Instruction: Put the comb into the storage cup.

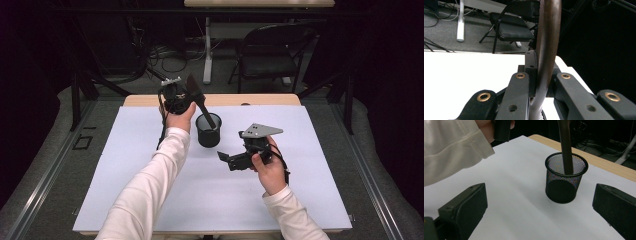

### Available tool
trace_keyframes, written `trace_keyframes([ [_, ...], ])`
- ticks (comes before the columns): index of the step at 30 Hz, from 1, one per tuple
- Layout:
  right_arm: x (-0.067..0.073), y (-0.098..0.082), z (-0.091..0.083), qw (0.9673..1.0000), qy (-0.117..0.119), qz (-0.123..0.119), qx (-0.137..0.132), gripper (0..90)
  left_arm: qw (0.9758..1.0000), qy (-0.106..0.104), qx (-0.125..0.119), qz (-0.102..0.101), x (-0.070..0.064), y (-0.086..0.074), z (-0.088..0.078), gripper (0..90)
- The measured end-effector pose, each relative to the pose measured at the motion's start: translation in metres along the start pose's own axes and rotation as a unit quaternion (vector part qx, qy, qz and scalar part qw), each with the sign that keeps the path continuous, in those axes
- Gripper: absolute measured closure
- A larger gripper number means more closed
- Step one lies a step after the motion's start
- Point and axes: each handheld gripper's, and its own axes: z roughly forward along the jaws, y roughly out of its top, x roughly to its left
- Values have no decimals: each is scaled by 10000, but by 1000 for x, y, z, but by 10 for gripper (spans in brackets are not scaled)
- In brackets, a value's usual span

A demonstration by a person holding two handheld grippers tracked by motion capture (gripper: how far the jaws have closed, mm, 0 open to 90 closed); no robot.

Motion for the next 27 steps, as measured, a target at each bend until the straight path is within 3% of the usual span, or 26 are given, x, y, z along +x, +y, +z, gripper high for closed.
trace_keyframes([
  [27, -1, -1, 0, 10000, -7, -25, 33, 4, 9996, 118, 188, -167, 11, -23, 18, 853],
])
